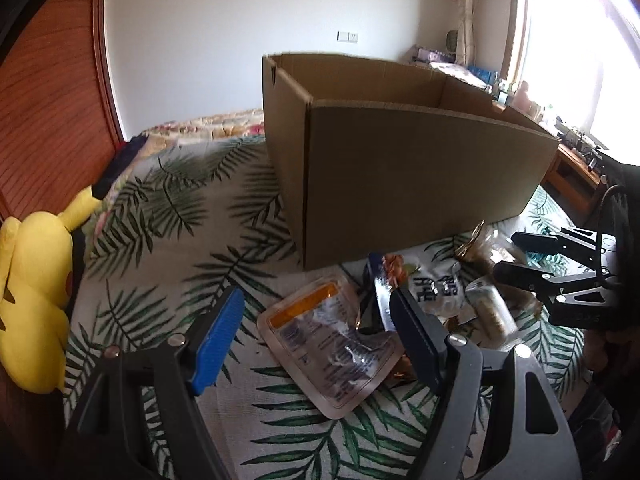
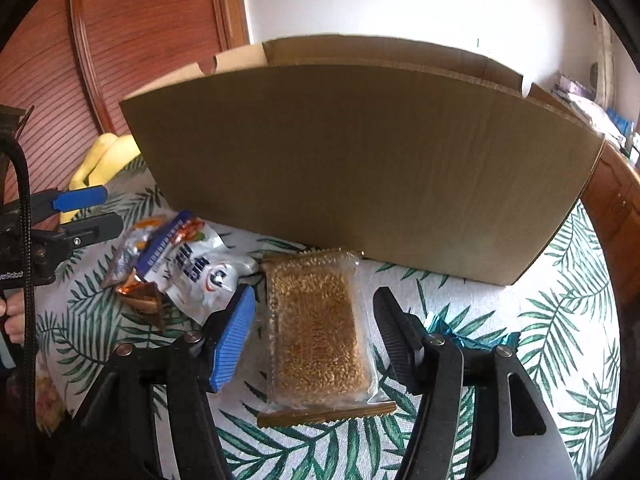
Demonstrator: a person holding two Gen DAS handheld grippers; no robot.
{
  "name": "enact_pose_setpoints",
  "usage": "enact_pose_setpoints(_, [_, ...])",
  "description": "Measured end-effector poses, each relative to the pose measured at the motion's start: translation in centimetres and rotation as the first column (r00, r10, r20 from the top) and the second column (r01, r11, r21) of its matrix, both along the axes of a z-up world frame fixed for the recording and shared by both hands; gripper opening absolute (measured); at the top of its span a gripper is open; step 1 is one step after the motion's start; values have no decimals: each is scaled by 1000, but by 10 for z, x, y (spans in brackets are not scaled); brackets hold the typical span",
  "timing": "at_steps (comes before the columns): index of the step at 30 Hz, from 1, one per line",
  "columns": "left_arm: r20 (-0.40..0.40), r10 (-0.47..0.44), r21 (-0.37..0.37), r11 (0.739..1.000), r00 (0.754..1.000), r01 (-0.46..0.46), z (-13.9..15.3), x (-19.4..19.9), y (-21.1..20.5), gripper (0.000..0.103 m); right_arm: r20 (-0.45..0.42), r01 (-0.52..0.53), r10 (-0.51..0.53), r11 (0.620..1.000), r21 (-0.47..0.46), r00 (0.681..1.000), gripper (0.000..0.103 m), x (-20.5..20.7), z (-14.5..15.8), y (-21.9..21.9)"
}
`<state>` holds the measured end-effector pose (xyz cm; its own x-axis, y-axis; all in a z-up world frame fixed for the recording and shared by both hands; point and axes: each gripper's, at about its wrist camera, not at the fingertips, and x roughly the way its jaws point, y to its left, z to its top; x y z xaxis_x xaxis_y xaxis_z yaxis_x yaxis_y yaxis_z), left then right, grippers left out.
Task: Organize snacks
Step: 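Grasp the clear orange-label pouch with the left tool while the right tool grasps the grain bar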
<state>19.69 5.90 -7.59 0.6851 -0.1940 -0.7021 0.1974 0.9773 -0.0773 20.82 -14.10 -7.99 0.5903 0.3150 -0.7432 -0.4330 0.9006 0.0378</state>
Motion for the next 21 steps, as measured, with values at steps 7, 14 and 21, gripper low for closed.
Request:
enact_pose_setpoints(7, [-71,36,-12,999,997,-37,-16,15,4,76,-38,14,-15,1000,-23,999,69,7,-9,-1])
enact_pose_setpoints(14, [-109,55,-4,998,992,-56,-31,21,4,78,-51,10,-12,999,-46,999,75,7,-13,1])
enact_pose_setpoints(21, [-92,71,71,995,993,-64,-35,19,-8,87,-32,19,-22,994,-106,999,81,6,-20,20])
